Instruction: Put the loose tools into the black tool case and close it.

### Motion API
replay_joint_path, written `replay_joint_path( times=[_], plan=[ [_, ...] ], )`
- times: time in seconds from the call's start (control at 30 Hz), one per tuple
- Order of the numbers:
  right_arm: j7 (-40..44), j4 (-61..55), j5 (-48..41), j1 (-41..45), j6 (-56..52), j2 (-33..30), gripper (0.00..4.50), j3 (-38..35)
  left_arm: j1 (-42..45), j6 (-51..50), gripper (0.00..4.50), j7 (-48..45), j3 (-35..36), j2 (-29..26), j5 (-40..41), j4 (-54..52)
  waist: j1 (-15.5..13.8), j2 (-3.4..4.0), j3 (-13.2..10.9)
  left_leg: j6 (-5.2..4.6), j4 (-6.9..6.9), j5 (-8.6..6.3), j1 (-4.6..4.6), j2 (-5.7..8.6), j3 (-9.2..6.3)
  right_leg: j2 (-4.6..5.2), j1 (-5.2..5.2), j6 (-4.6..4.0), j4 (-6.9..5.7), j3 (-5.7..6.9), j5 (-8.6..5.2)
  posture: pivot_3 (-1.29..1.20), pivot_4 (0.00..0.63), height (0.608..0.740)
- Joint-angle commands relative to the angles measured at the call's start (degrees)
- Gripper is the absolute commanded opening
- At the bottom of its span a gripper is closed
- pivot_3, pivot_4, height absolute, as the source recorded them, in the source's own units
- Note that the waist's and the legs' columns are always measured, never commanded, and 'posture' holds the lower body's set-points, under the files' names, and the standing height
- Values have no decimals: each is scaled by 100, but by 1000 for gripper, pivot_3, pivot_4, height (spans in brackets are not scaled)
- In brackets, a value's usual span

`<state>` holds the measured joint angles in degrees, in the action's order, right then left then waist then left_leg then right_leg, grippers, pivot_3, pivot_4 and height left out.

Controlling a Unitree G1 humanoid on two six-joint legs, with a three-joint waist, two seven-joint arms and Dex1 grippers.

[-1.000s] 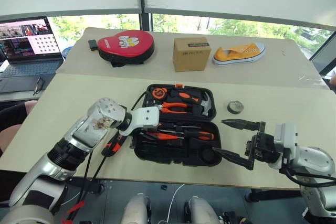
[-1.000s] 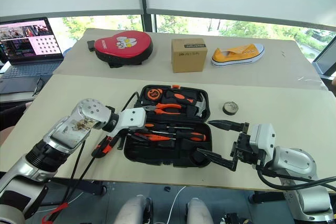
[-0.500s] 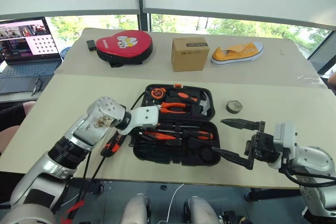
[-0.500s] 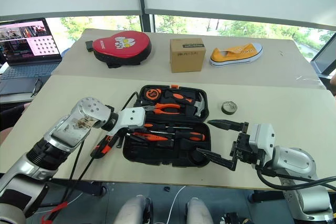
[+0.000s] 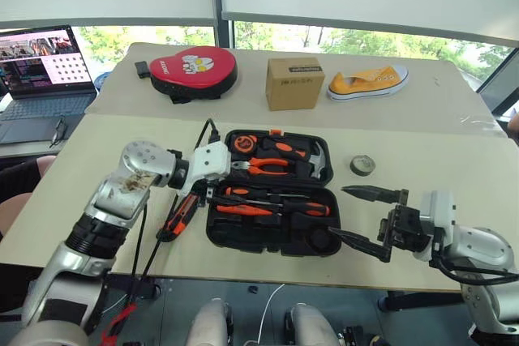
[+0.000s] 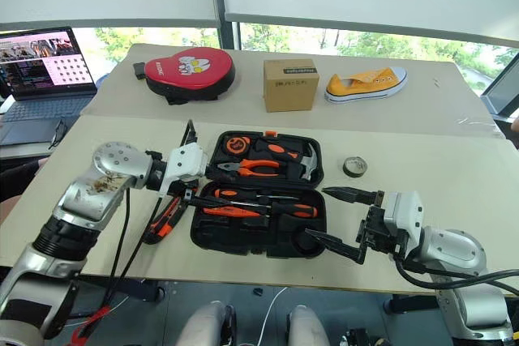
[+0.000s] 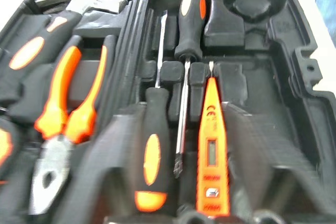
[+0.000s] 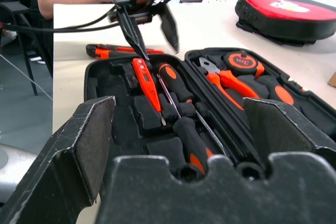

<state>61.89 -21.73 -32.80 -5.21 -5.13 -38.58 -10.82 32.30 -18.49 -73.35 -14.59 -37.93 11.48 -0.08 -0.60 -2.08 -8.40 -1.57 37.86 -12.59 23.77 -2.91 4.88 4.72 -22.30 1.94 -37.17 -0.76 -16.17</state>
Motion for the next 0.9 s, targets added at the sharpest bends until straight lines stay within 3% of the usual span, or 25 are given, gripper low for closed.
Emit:
replay_joint_path(
  times=[0.03, 0.07, 0.1, 0.63, 0.9],
  plan=[
    [16, -51, -15, 66, 175, 29, 4500, -74, -179, 387, 565, 145, 73, 151, 3, 131, -4, 0, 0, 0, 0, 0, 0, 0, 0, 0, 0, 0, 0, 0, 0, 0, 150, 740],
    [14, -47, -17, 68, 187, 35, 4500, -79, -240, 450, 176, 177, 38, 196, -34, 212, -5, 0, 0, 0, 0, 0, 0, 1, 0, 0, 1, 0, 0, 0, 0, 0, 150, 740],
    [12, -42, -22, 80, 223, 57, 4500, -87, -280, 466, 83, 234, 16, 245, -69, 291, -7, 0, 0, 0, 0, 0, 0, 1, 0, 1, 1, 0, 1, 0, 0, 0, 150, 740],
    [-51, -37, 9, 34, 260, 123, 4500, -63, -581, 982, 83, 363, -332, 373, -549, 642, -8, 9, 6, 0, 1, 0, -7, 1, 0, 1, 7, 1, 0, 0, 1, 0, 150, 740],
    [-78, 132, 36, 18, 378, 184, 4500, -132, -886, 1501, 83, 688, 535, 415, 67, 518, 18, 15, 10, 0, 1, 0, -13, -1, 0, 1, 10, 0, -3, -1, 2, 0, 150, 740]
  ],
)
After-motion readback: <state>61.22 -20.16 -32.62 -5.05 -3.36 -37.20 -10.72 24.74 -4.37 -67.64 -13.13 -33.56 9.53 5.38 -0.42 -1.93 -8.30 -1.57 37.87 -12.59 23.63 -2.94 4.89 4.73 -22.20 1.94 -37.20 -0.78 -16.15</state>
